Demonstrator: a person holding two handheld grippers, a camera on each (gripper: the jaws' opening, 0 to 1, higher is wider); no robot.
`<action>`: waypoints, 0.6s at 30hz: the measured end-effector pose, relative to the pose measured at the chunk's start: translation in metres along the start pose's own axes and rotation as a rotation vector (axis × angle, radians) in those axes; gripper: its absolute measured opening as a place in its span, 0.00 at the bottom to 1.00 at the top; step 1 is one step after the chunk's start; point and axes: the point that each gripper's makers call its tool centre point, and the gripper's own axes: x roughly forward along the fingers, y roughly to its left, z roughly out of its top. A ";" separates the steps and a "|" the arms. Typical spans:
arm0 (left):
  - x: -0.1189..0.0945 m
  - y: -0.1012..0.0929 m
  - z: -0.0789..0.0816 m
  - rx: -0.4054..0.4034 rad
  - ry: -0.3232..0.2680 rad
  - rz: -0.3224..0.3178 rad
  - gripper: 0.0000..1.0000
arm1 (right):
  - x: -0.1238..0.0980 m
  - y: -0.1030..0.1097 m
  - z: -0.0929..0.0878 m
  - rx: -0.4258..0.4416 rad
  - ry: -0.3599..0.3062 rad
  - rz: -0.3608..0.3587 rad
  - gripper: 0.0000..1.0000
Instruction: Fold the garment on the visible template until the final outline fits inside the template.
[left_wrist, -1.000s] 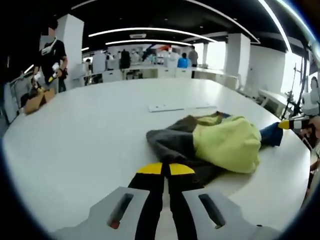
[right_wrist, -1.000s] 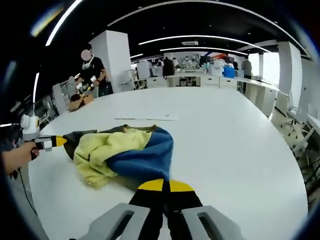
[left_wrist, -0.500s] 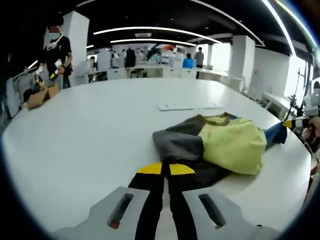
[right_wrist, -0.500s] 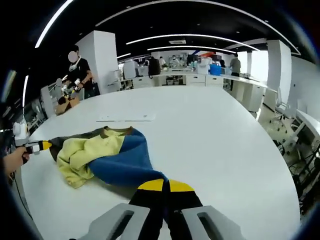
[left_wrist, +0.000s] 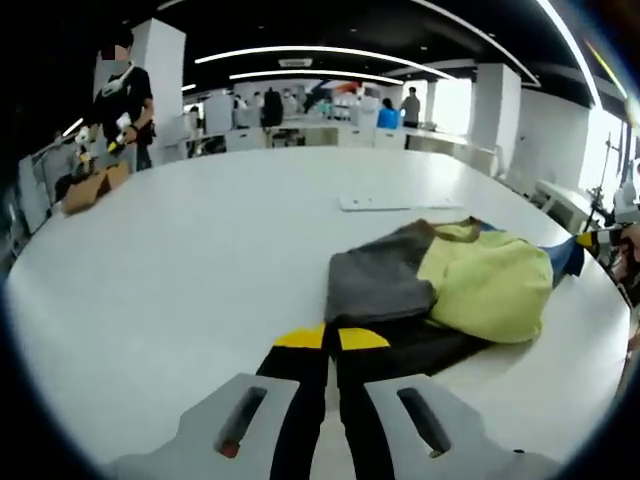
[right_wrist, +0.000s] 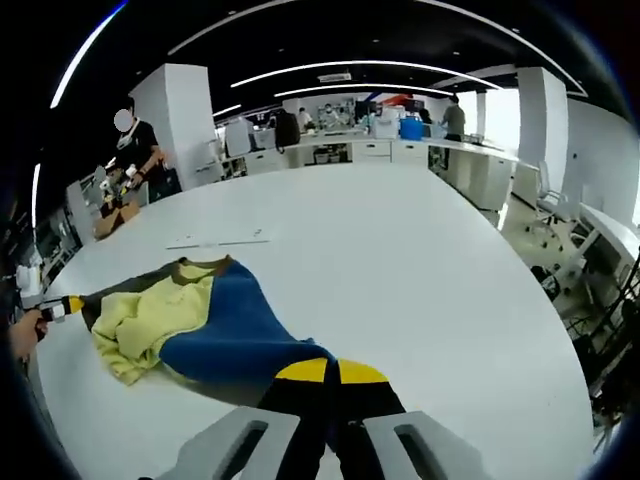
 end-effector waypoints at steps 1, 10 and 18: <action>0.000 0.001 0.001 0.001 -0.002 0.003 0.00 | 0.001 -0.003 0.000 0.002 0.003 -0.003 0.00; 0.002 0.019 0.002 -0.012 0.001 0.040 0.00 | 0.009 -0.018 -0.003 0.020 0.037 -0.016 0.00; 0.003 0.029 0.001 0.000 0.010 0.056 0.00 | 0.013 -0.025 -0.001 0.019 0.045 -0.026 0.00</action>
